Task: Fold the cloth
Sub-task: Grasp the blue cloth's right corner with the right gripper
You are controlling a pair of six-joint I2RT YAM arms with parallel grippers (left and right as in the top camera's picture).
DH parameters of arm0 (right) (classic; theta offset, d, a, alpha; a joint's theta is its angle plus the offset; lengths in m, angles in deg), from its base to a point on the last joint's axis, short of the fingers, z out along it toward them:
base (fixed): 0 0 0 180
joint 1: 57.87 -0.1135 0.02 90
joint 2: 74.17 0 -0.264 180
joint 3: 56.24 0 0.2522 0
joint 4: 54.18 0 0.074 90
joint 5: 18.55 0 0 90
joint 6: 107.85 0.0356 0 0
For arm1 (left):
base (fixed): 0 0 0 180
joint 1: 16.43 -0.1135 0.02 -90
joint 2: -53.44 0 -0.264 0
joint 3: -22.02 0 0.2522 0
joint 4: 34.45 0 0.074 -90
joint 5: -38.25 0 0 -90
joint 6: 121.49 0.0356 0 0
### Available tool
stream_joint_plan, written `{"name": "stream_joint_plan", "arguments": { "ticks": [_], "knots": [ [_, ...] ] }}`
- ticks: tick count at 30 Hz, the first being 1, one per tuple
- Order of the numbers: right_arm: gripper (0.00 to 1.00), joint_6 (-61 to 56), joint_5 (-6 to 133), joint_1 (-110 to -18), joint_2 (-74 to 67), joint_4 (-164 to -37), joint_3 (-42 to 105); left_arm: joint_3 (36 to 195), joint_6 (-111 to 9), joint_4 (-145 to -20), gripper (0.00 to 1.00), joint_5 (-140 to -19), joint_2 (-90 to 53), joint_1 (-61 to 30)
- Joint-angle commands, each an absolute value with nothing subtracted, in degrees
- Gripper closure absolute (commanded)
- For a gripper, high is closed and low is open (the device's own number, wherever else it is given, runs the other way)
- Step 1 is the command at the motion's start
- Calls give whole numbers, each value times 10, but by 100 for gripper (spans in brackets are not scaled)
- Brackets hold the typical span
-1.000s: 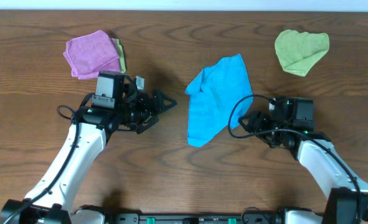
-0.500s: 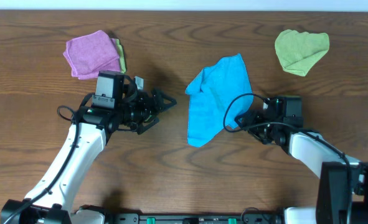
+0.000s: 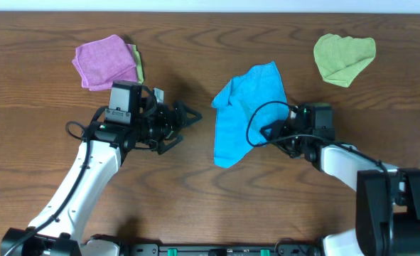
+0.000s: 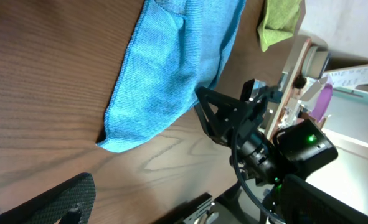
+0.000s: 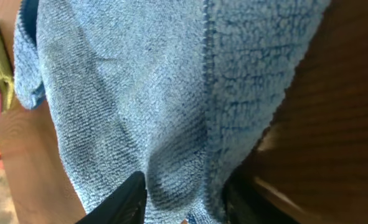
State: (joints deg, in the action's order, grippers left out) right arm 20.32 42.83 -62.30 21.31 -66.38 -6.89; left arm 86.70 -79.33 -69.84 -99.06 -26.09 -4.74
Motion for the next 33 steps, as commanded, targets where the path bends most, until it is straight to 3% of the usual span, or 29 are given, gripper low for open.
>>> {"name": "stream_joint_plan", "arguments": {
  "ticks": [1, 10, 18, 33],
  "knots": [
    [59, 197, 481, -632, 251, -687, -94, 875, -794, -698, 5, -999, -264, -46],
    [51, 141, 490, -621, 246, -763, -94, 875, -793, -698, 5, -998, -264, -46],
    [62, 97, 507, -594, 246, -796, -94, 875, -793, -698, 5, -998, -264, -46],
    [67, 93, 539, -587, 246, -765, -94, 875, -794, -698, 4, -998, -264, -46]
  ]
}}
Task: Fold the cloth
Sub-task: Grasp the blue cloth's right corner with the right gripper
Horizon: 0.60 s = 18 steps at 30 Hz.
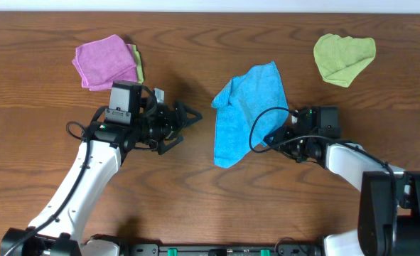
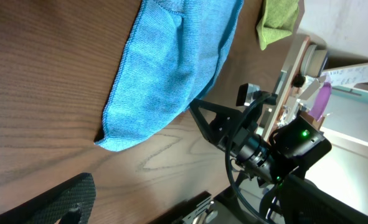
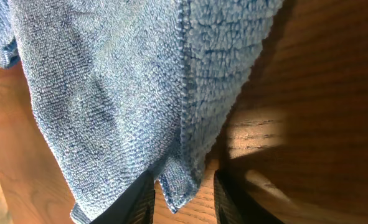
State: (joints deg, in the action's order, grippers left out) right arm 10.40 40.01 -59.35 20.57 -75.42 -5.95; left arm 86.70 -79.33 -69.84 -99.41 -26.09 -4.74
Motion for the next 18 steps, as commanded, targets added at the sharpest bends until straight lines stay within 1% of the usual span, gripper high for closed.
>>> {"name": "stream_joint_plan", "arguments": {
  "ticks": [1, 7, 16, 18],
  "knots": [
    [69, 93, 543, -587, 246, -765, -94, 875, -794, -698, 5, -998, -264, -46],
    [73, 93, 552, -587, 246, -758, -94, 875, -794, -698, 5, -998, -264, -46],
    [74, 96, 552, -587, 264, -730, -94, 875, -794, -698, 5, -999, -264, -46],
    [77, 98, 552, -587, 271, -725, -94, 875, -794, -698, 5, -1001, -264, -46]
  ]
}}
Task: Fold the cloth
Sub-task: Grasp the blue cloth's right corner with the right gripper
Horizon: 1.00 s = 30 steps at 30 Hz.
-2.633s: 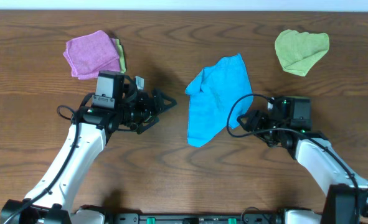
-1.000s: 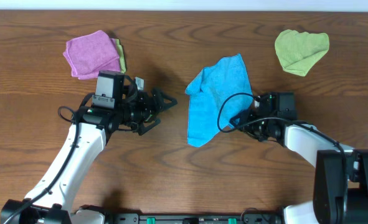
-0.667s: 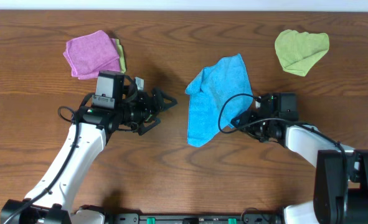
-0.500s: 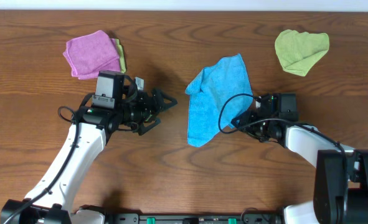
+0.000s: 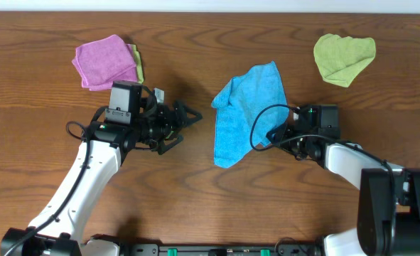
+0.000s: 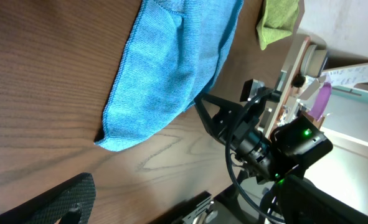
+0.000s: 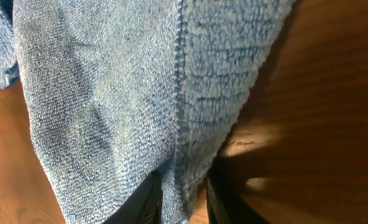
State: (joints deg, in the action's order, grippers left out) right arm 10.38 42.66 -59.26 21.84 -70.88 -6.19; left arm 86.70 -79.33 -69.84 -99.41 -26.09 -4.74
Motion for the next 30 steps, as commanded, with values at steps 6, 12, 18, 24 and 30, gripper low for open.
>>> {"name": "stream_joint_plan", "arguments": {
  "ticks": [6, 12, 18, 24, 30],
  "knots": [
    [99, 99, 552, -587, 282, -721, -94, 875, -793, -698, 5, -1005, -264, -46],
    [99, 90, 552, -584, 256, -773, -92, 875, -793, -704, 5, -1014, -264, -46],
    [99, 86, 565, -583, 143, -872, -92, 874, -790, -709, 5, -1009, -264, -46],
    [99, 78, 584, -583, 18, -923, -92, 863, -783, -728, 5, -992, -268, -46],
    [99, 78, 584, -583, -11, -952, -92, 834, -769, -736, 5, -992, -280, -46]
  ]
}}
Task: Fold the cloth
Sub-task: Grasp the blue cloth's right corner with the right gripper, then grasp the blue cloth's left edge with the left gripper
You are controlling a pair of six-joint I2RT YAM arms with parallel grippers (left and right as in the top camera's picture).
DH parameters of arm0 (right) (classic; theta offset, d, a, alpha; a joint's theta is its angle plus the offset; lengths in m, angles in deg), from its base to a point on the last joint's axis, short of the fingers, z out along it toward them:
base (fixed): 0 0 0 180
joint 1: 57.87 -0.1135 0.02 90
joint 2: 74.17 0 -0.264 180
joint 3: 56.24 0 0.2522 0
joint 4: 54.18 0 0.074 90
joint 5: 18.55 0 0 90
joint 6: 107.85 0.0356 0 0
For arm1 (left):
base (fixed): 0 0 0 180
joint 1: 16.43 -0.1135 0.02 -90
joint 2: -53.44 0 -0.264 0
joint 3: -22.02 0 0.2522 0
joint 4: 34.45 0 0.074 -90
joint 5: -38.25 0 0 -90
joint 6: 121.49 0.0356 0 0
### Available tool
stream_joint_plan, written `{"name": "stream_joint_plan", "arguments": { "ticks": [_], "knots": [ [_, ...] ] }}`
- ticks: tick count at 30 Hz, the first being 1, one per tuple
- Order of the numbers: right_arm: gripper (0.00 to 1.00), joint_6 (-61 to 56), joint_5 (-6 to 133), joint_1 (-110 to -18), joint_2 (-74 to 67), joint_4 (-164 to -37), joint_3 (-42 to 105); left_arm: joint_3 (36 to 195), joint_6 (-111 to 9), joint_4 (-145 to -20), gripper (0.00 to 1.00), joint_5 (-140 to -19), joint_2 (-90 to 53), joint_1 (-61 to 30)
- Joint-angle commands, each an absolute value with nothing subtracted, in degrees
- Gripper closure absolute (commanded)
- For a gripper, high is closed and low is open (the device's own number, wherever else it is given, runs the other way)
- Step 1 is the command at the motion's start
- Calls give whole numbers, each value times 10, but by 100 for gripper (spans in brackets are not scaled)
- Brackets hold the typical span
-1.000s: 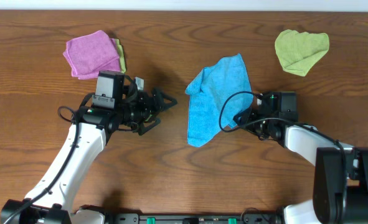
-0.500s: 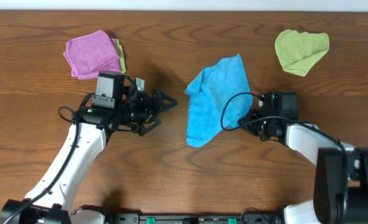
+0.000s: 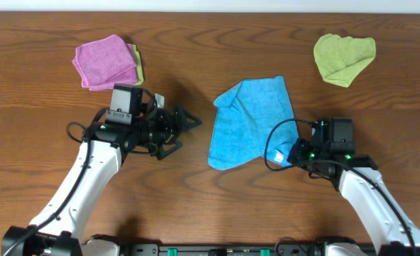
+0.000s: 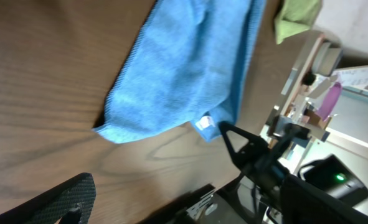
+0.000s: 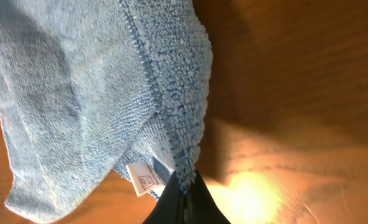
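Note:
A blue cloth (image 3: 251, 121) lies crumpled in the middle of the table. My right gripper (image 3: 293, 151) is shut on the edge near its front right corner; in the right wrist view the fingers (image 5: 184, 190) pinch the fluffy hem next to a white label (image 5: 141, 180). My left gripper (image 3: 183, 131) stands open just left of the cloth, not touching it. The left wrist view shows the cloth (image 4: 184, 74) ahead, with only one finger (image 4: 59, 199) in the picture.
A pink cloth (image 3: 105, 61) lies on a yellow-green one at the back left. A light green cloth (image 3: 345, 57) is crumpled at the back right. The wooden table (image 3: 46, 142) runs to the front edge below both arms.
My right gripper, then open astride the blue cloth's right edge, is now shut on it and sits further front and right. The cloth's front right corner has been drawn out. The left arm hardly moved.
My right gripper stood open at the blue cloth's right edge, then a little further back from it, then close in with the hem between its fingers. Now it holds that hem and the cloth lies wider. My left gripper stayed open beside the cloth throughout.

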State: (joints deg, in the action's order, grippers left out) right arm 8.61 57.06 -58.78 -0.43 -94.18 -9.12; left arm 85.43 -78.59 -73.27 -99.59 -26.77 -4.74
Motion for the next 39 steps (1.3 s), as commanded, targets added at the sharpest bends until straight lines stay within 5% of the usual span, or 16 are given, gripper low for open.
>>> {"name": "stream_joint_plan", "arguments": {
  "ticks": [1, 15, 39],
  "knots": [
    [99, 78, 586, -583, -12, -957, -92, 829, -769, -735, 5, -993, -283, -46],
    [99, 81, 592, -583, -12, -974, -92, 774, -732, -720, 5, -961, -290, -40],
    [99, 92, 575, -583, -12, -976, -92, 707, -796, -404, 5, -1006, -420, 23]
  ]
}}
